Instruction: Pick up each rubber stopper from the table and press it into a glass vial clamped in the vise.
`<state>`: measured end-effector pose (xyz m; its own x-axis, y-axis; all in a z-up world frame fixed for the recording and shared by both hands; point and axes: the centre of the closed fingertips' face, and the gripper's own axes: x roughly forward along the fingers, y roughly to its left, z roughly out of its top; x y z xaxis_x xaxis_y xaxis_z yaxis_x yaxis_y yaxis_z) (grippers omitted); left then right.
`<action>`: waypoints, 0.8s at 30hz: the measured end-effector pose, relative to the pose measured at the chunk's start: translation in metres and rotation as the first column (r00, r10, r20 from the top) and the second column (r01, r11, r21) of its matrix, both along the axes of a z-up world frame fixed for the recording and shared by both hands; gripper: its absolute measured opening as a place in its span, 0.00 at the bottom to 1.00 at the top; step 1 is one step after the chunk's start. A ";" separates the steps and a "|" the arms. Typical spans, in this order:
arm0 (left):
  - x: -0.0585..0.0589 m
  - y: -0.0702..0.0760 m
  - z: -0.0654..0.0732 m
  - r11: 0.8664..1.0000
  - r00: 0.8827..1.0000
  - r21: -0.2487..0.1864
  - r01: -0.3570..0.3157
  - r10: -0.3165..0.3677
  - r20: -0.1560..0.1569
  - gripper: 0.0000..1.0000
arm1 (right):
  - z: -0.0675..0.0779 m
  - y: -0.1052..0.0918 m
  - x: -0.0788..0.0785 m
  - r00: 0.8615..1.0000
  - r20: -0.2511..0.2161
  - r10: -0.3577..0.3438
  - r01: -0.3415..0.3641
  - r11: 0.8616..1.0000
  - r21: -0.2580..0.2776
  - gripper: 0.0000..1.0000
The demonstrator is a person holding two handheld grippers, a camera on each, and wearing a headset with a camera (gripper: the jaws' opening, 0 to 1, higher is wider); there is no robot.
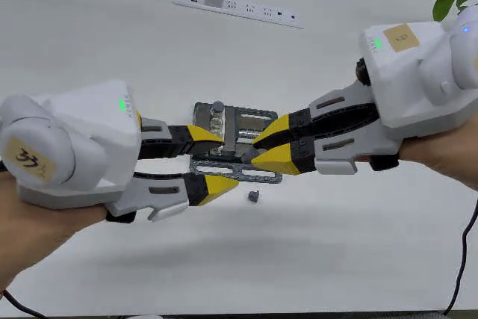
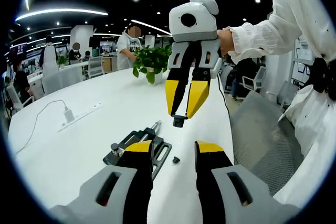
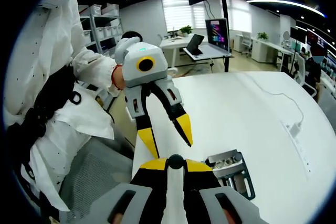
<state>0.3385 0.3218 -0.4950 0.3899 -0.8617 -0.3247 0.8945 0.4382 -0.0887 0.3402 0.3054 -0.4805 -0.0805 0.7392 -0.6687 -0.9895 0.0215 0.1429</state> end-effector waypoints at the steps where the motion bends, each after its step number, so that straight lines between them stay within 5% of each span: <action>1: 0.000 0.002 -0.001 1.000 1.000 0.000 -0.004 0.004 0.000 0.30 | 0.000 0.001 0.002 1.000 0.002 -0.004 0.004 1.000 0.000 0.06; 15: 0.010 0.033 -0.010 0.999 0.998 0.012 -0.052 0.052 0.028 0.51 | -0.001 0.012 0.036 0.997 0.031 -0.076 0.078 0.995 -0.059 0.06; 24: 0.011 0.041 -0.018 0.999 0.998 0.027 -0.036 0.035 0.046 0.62 | -0.009 0.020 0.058 0.995 0.050 -0.084 0.090 0.988 -0.127 0.06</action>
